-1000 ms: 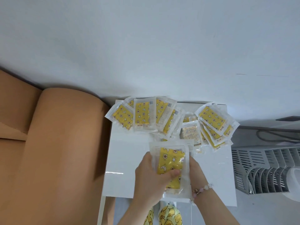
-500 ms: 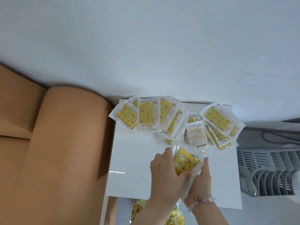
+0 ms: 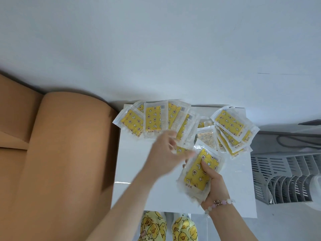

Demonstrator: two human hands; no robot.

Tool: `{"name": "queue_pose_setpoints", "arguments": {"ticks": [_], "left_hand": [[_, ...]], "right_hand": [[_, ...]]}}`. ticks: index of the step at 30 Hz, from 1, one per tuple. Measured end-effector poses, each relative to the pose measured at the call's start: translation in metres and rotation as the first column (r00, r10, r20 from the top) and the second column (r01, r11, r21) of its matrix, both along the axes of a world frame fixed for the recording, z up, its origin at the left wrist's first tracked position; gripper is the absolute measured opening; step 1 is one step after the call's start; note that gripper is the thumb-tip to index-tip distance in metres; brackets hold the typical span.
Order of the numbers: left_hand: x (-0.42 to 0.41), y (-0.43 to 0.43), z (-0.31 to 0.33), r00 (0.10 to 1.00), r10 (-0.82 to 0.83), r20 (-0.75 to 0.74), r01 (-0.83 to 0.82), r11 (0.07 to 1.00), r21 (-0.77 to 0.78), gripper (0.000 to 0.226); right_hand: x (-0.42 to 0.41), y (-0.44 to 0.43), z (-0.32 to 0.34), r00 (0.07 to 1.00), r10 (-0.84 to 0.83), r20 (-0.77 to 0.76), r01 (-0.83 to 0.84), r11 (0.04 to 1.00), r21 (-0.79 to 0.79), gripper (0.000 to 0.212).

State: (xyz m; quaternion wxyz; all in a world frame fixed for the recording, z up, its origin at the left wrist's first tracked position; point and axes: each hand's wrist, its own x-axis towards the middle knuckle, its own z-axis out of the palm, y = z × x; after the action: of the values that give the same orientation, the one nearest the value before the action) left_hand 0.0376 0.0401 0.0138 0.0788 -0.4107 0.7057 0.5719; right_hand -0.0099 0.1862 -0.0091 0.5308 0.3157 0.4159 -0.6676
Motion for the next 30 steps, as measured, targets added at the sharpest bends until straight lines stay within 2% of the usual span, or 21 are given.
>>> {"name": "queue_pose_setpoints", "arguments": {"ticks": [1,2,4,7,10,11,13,16,18,19,22,23,25,27,29,30], "left_hand": [[-0.003,-0.017,-0.008,0.984,0.178,0.016,-0.178,0.983,0.033,0.060],[-0.008,-0.038,-0.020,0.929,0.368,0.043,-0.368,0.930,-0.005,0.056],[-0.016,-0.070,-0.044,0.815,0.574,0.085,-0.557,0.815,-0.161,0.054],[-0.028,-0.090,-0.070,0.747,0.644,0.163,-0.598,0.759,-0.260,0.061],[-0.037,-0.090,-0.084,0.759,0.588,0.280,-0.516,0.805,-0.293,0.076],[-0.040,-0.089,-0.087,0.766,0.563,0.310,-0.478,0.821,-0.312,0.080],[-0.043,-0.086,-0.091,0.761,0.541,0.358,-0.435,0.835,-0.338,0.086],[-0.048,-0.087,-0.094,0.744,0.528,0.409,-0.404,0.843,-0.354,0.091],[-0.052,-0.087,-0.095,0.737,0.521,0.430,-0.396,0.849,-0.350,0.085],[-0.054,-0.087,-0.095,0.739,0.515,0.433,-0.398,0.854,-0.337,0.080],[-0.059,-0.091,-0.095,0.769,0.473,0.430,-0.386,0.880,-0.277,0.062],[-0.059,-0.092,-0.095,0.779,0.461,0.425,-0.374,0.886,-0.276,0.059],[-0.056,-0.095,-0.095,0.794,0.454,0.404,-0.344,0.884,-0.317,0.052],[-0.051,-0.095,-0.091,0.816,0.457,0.353,-0.332,0.871,-0.362,0.041],[-0.045,-0.092,-0.080,0.840,0.478,0.256,-0.376,0.854,-0.361,0.030],[-0.041,-0.088,-0.070,0.855,0.479,0.197,-0.391,0.846,-0.362,0.028]], "right_hand": [[-0.002,0.001,-0.002,1.000,-0.005,-0.029,0.004,1.000,-0.005,0.035],[-0.003,0.002,0.001,0.999,0.009,-0.040,-0.010,1.000,-0.006,0.036],[-0.004,0.009,-0.005,0.999,0.011,-0.040,-0.010,1.000,0.028,0.041],[0.003,0.015,-0.011,0.999,0.041,0.000,-0.041,0.992,0.117,0.063],[0.009,0.022,-0.013,0.996,0.086,0.030,-0.089,0.981,0.172,0.111],[0.011,0.025,-0.016,0.996,0.089,0.032,-0.093,0.980,0.173,0.118],[0.012,0.029,-0.019,0.996,0.077,0.040,-0.083,0.981,0.176,0.113],[0.010,0.032,-0.013,0.997,0.063,0.044,-0.070,0.980,0.186,0.087],[0.007,0.034,-0.011,0.997,0.063,0.044,-0.070,0.981,0.183,0.072],[0.007,0.034,-0.011,0.997,0.070,0.036,-0.075,0.980,0.185,0.073],[0.007,0.033,-0.008,0.996,0.083,0.032,-0.088,0.977,0.193,0.108],[0.006,0.033,-0.009,0.997,0.073,0.033,-0.078,0.981,0.180,0.114],[0.005,0.033,-0.009,0.997,0.075,0.024,-0.078,0.983,0.167,0.113],[0.003,0.032,-0.006,0.996,0.091,0.011,-0.092,0.982,0.166,0.096],[0.000,0.031,-0.002,0.996,0.086,0.008,-0.086,0.984,0.156,0.070],[-0.001,0.030,-0.001,0.996,0.085,0.005,-0.084,0.985,0.148,0.065]]}}
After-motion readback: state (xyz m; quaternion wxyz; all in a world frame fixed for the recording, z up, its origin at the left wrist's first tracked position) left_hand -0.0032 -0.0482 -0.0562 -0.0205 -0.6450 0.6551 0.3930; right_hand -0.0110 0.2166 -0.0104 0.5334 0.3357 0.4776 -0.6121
